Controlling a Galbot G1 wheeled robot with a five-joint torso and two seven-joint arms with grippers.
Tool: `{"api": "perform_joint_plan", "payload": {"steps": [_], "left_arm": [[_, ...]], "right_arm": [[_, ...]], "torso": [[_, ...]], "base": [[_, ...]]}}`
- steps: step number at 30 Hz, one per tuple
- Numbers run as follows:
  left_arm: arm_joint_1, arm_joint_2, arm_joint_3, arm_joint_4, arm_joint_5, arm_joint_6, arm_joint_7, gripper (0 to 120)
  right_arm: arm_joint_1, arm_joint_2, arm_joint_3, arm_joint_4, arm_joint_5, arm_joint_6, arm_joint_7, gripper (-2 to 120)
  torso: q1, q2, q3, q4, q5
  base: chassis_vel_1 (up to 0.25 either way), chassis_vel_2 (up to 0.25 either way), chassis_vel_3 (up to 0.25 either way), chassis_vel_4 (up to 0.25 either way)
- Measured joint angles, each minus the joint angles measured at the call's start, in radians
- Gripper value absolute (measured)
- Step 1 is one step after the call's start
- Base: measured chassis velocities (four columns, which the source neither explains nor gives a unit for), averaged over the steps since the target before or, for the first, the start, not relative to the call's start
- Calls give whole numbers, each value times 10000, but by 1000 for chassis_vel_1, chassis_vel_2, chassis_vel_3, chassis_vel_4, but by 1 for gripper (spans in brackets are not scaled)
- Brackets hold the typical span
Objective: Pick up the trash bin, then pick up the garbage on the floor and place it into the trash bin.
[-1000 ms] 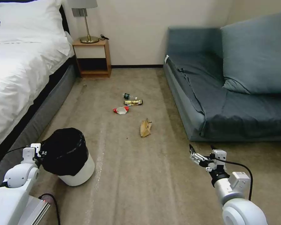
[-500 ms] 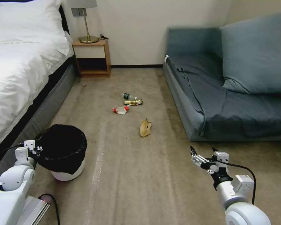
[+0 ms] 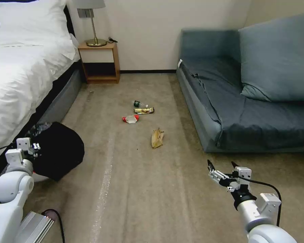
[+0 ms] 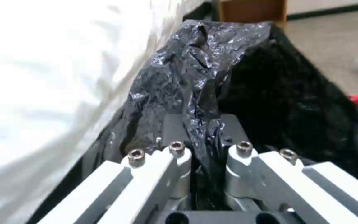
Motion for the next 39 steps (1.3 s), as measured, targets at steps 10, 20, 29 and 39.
{"api": "perform_joint_plan", "payload": {"steps": [10,20,29,39], "left_arm": [[112,53,-33,-877,85,115,-323,5],[206,133,-60,-1628,-523,657,-715,5],[668,71,-406,-1964,-804,757,-786,5],[1483,55,-1194,-2092,-879,517,-405,5]], "right_arm": [[184,-173,-58,6,15,152,-338,100],[121,-495,250,-50,77,662,-1233,100],[-20,-486,190,-4,-77,959,-1557,100],[-194,-530,73,94,-225,1000,-1656,100]], "torso": [[0,0,0,0,0],[0,0,0,-1,0],[0,0,0,-1,0],[0,1,-1,1,-1]], "base": [[0,0,0,0],[0,0,0,0],[0,0,0,0],[-15,14,13,-17]]}}
